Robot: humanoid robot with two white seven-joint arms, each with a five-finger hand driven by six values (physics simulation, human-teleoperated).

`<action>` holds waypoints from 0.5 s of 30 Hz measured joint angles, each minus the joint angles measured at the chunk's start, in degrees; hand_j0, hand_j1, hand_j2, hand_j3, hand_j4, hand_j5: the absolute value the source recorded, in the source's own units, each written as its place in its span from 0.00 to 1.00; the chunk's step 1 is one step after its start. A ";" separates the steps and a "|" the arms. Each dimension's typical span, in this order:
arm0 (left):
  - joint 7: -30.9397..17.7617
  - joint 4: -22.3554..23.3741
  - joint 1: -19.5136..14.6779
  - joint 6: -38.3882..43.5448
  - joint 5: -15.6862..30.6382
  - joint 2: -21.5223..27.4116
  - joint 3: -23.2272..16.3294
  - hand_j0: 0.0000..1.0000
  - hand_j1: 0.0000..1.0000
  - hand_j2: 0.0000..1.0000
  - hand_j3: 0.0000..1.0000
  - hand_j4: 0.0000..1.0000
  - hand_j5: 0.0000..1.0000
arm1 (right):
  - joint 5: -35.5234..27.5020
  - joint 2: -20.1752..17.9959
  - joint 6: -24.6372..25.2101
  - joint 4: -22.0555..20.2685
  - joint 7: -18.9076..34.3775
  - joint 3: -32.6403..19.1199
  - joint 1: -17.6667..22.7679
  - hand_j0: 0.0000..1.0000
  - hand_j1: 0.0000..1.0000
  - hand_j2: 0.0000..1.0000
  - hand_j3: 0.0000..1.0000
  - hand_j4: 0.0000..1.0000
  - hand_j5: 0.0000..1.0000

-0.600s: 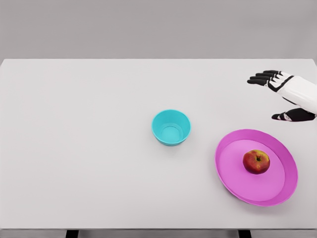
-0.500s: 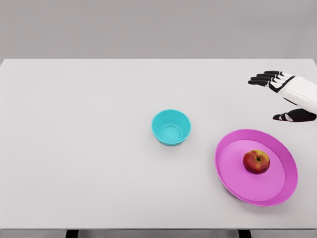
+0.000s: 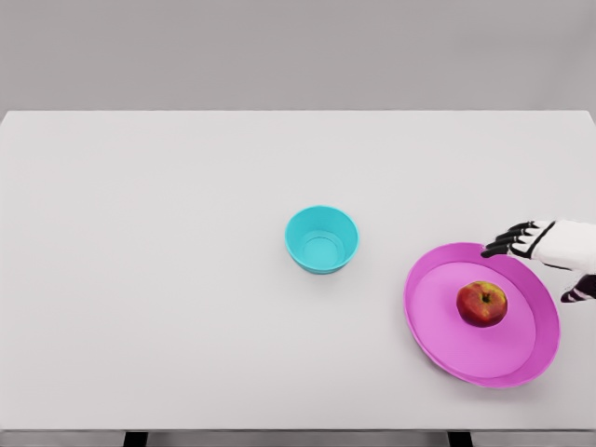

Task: Put the apple from the pink plate into the blue bowl with your right arm

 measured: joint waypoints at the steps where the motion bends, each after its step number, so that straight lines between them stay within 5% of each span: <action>1: 0.00 0.01 0.00 0.01 -0.02 0.00 0.00 1.00 1.00 1.00 1.00 1.00 1.00 | -0.02 0.02 0.00 -0.79 0.64 -0.06 0.70 1.00 1.00 1.00 1.00 1.00 1.00; 15: 0.00 -0.01 0.00 -0.01 0.00 0.00 0.00 1.00 1.00 1.00 1.00 1.00 1.00 | 0.14 4.78 0.02 -2.84 2.22 0.70 0.71 1.00 1.00 1.00 1.00 1.00 1.00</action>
